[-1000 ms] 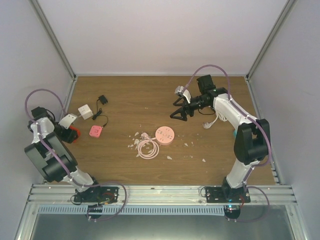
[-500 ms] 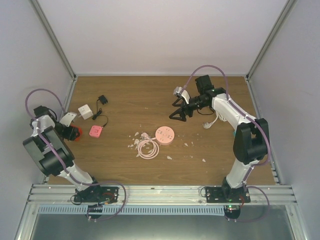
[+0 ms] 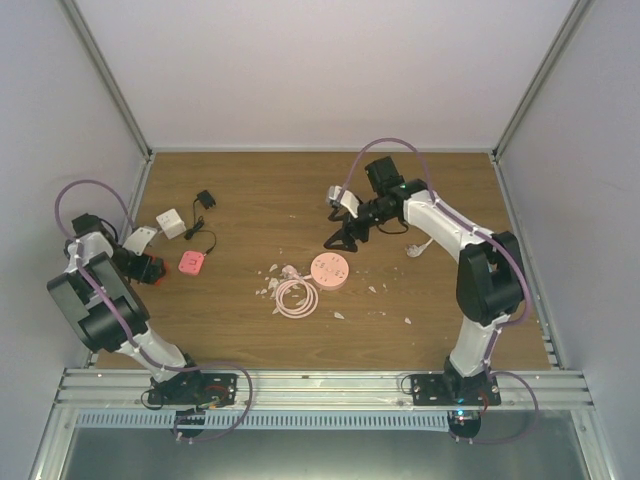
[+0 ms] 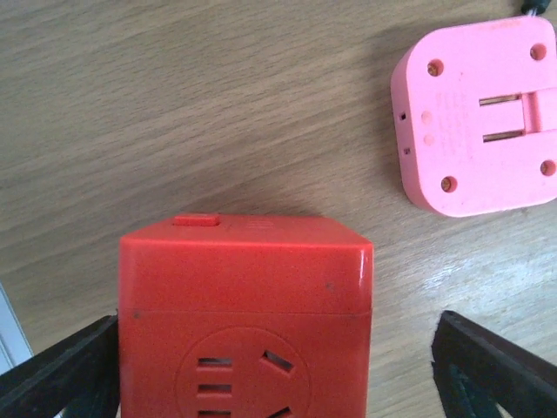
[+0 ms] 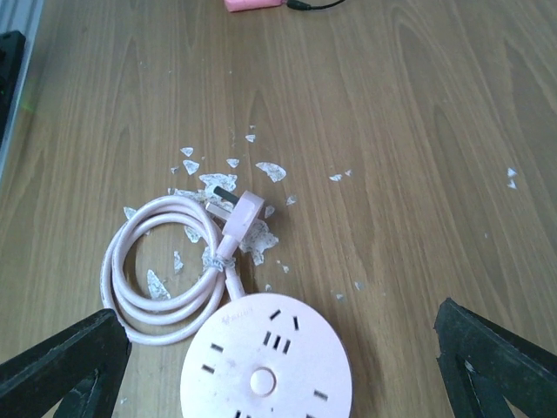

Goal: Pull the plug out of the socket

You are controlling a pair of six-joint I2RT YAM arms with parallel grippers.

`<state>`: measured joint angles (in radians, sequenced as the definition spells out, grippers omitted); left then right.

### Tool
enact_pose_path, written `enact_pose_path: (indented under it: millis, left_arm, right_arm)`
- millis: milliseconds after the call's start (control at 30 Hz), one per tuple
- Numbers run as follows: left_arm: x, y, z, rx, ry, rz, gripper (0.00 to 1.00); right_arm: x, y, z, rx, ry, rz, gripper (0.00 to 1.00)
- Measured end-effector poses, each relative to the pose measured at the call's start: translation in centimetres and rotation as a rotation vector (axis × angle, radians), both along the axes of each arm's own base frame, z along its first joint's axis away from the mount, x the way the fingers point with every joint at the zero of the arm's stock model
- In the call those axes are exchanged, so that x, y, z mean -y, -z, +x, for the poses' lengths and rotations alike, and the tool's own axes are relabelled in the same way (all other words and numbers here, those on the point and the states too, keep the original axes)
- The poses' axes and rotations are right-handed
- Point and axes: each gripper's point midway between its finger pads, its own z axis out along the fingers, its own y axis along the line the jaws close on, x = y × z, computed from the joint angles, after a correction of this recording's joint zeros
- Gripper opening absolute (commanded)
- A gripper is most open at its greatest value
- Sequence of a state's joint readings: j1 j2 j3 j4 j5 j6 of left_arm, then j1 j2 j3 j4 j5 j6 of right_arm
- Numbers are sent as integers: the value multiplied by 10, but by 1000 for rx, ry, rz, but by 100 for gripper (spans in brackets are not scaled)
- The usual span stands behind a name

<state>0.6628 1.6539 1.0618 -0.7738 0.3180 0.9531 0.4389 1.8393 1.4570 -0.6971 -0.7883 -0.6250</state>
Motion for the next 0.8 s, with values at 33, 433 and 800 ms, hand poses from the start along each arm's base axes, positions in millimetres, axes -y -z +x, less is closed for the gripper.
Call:
enact_pose_path:
  millis: [33, 433, 800]
  left_arm:
    - [0, -1, 0, 2, -1, 0, 99]
    - [27, -58, 24, 154, 65, 36, 99]
    - [88, -128, 50, 342, 162, 37, 99]
  right_arm:
    - [-4, 2, -2, 5, -12, -7, 97]
    - [-51, 35, -23, 65, -149, -101, 96]
    - [-87, 90, -31, 22, -217, -192, 97]
